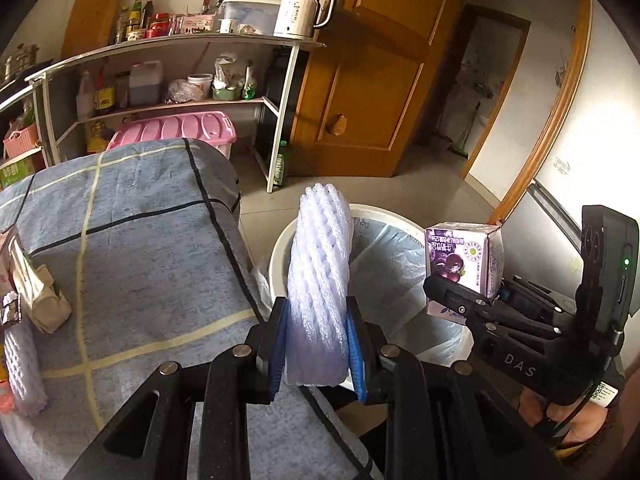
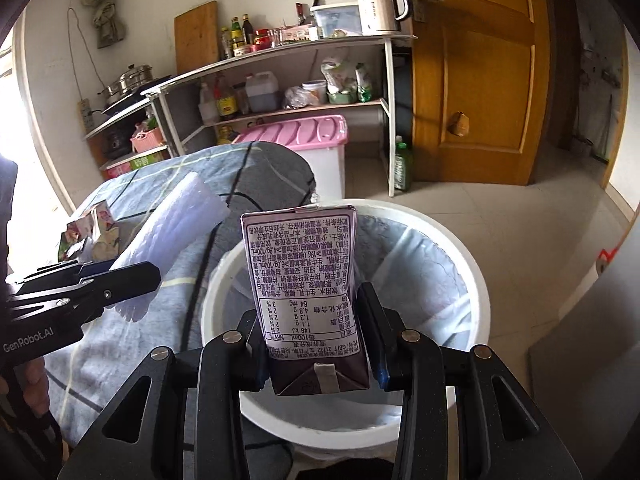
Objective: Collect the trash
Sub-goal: 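Carry the carton and foam sleeve over the white bin while both tools open to drop them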
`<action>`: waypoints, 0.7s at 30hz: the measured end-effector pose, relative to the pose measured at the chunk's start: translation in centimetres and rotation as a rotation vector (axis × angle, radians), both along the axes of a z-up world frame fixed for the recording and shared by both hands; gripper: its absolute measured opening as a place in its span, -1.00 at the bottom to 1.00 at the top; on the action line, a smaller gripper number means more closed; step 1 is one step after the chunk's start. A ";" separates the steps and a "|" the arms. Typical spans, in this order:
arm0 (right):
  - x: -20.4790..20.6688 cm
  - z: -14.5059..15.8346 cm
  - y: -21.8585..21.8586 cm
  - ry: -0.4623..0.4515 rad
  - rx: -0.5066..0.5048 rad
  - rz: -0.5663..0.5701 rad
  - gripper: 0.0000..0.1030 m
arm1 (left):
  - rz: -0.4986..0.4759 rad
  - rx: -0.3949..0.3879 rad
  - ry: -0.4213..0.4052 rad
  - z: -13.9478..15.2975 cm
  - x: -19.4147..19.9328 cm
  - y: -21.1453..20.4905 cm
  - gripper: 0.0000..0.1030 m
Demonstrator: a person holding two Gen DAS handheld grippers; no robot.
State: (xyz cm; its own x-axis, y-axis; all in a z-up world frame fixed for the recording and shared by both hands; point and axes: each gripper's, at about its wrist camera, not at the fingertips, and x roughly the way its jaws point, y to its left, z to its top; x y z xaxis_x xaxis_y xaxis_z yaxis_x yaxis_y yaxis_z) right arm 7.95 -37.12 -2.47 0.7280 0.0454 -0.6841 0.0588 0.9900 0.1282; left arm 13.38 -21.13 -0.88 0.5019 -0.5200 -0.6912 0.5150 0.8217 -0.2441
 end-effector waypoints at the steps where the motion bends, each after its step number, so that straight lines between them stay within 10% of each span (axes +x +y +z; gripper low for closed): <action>1: 0.0 -0.3 -0.6 0.014 -0.001 -0.008 -0.24 | -0.012 0.004 0.006 -0.3 -0.1 -0.6 -0.47; 18: 0.9 -4.0 -5.1 0.135 -0.045 -0.098 -0.23 | -0.062 0.088 0.003 -2.4 -0.3 -5.2 -0.39; 21: 0.8 -4.0 -4.7 0.137 -0.044 -0.099 0.14 | -0.053 0.086 0.003 -2.3 -0.3 -5.0 -0.22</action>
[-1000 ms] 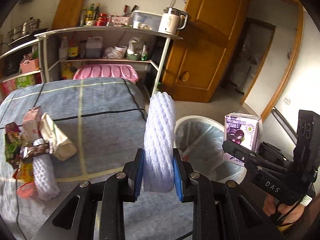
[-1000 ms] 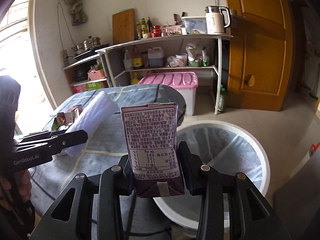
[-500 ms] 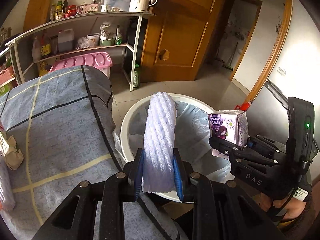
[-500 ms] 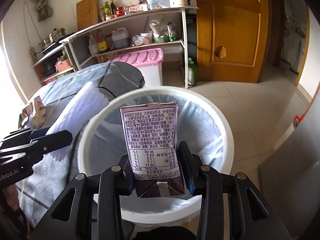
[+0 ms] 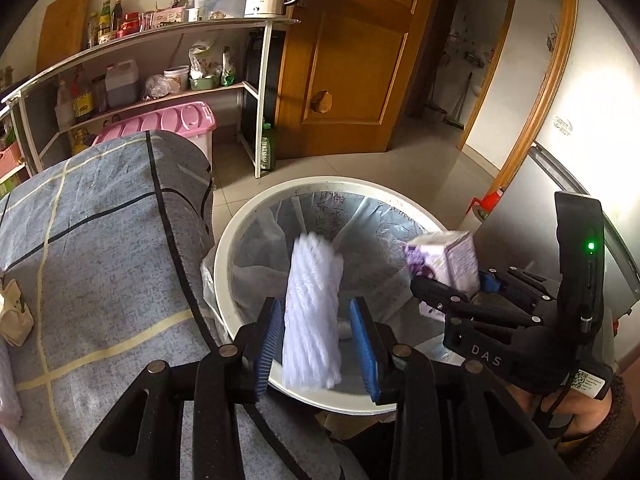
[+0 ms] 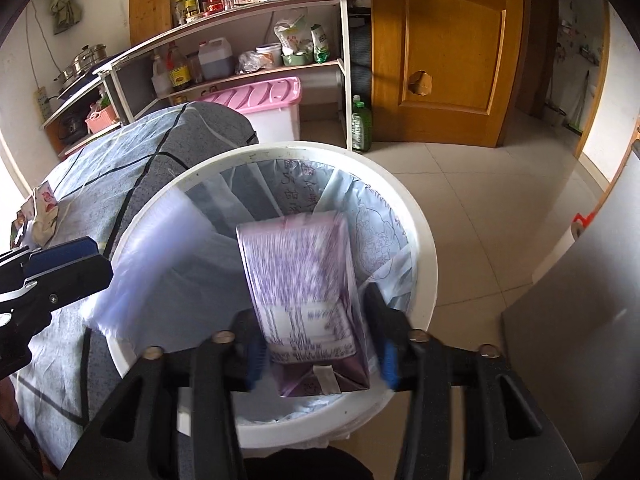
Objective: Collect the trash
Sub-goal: 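Carry the carton and foam sleeve over the white bin while both tools open to drop them, then move both open tools back over the remaining trash on the table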
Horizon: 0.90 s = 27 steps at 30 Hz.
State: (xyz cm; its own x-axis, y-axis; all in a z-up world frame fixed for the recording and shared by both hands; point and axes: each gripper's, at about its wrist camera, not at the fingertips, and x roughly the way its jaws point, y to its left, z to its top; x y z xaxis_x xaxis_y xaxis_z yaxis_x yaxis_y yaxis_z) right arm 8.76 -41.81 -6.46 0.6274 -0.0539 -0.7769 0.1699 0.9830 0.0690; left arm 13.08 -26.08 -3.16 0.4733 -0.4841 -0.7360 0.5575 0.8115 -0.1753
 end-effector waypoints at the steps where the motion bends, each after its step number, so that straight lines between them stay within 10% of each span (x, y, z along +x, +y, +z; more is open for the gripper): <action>1: -0.1 0.1 0.1 -0.004 -0.003 0.001 0.18 | 0.004 0.000 -0.008 0.2 -0.1 0.2 -0.12; 27: -1.3 5.2 9.2 -0.162 0.027 0.158 0.19 | 0.204 -0.034 -0.120 3.7 -3.1 11.8 0.05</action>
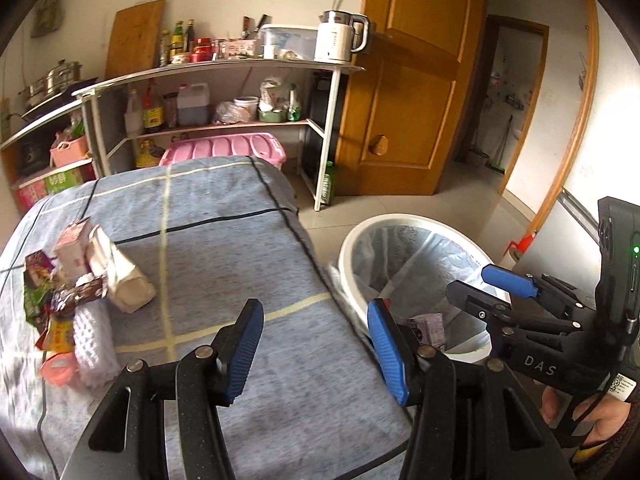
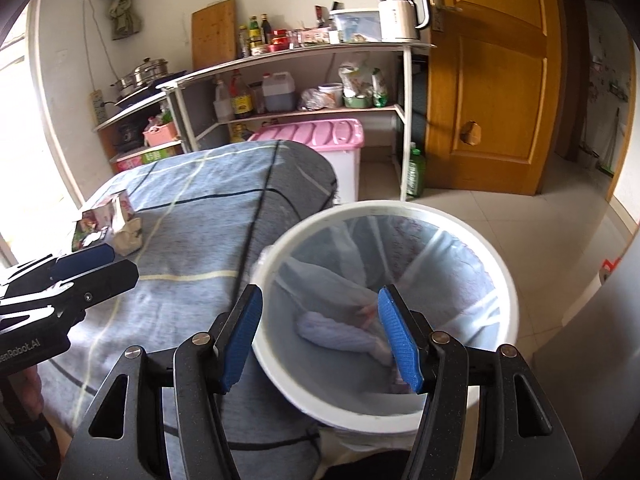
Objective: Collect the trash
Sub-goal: 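Move both open tools back over the remaining trash on the table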
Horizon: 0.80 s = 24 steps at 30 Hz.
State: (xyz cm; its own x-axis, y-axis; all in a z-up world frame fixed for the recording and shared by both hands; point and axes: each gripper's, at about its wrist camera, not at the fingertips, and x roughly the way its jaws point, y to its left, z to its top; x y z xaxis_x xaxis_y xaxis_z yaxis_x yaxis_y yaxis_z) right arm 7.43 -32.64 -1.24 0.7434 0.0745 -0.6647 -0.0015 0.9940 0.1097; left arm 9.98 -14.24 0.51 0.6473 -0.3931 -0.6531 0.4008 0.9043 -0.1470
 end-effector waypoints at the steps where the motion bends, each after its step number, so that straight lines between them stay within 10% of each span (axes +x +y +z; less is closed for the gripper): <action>1: 0.1 0.0 0.5 -0.002 0.001 0.011 0.19 | 0.017 -0.003 0.003 -0.1 0.0 0.8 0.05; 24: 4.9 -1.0 14.0 0.029 -0.007 0.284 0.18 | 0.448 0.006 0.085 -3.2 0.3 18.1 0.05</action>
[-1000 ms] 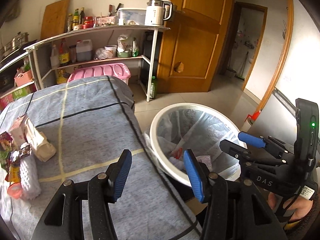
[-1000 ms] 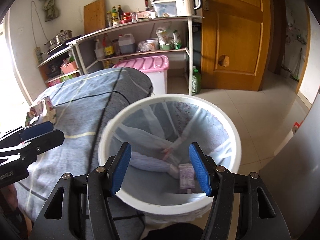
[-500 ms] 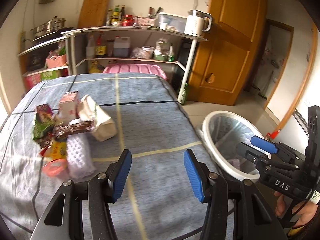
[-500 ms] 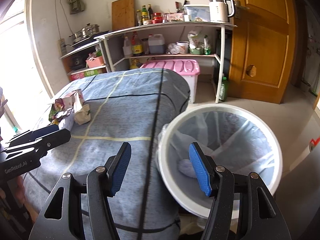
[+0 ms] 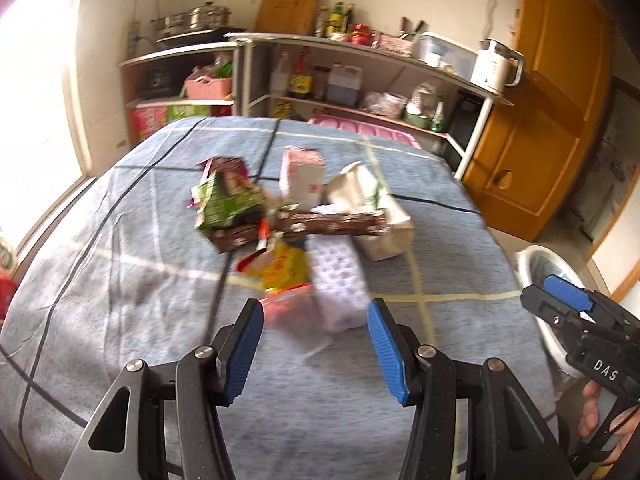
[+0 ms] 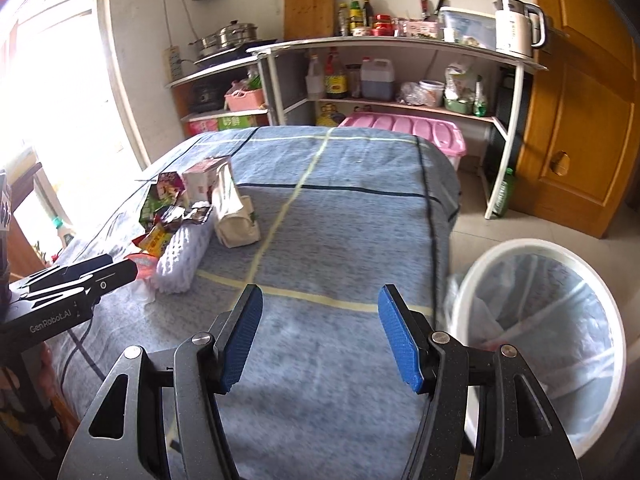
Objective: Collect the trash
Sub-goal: 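Grasp the white paper bag with the right tool while the left tool grasps another red-lidded cup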
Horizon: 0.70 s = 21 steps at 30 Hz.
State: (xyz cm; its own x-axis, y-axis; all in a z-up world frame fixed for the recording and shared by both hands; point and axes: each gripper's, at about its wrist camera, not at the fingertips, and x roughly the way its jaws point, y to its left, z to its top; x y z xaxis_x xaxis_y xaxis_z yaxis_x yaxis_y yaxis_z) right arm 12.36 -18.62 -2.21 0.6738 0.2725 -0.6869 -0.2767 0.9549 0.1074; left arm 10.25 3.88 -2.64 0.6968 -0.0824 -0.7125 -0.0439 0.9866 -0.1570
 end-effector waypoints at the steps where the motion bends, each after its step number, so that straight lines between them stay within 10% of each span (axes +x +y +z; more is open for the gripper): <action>1: 0.4 0.1 0.6 0.002 0.000 0.014 0.18 | 0.015 -0.010 0.011 -0.3 0.1 0.7 0.05; 21: 10.2 -2.5 8.9 0.111 0.022 0.194 0.19 | 0.035 -0.074 0.108 -3.9 3.3 3.5 0.22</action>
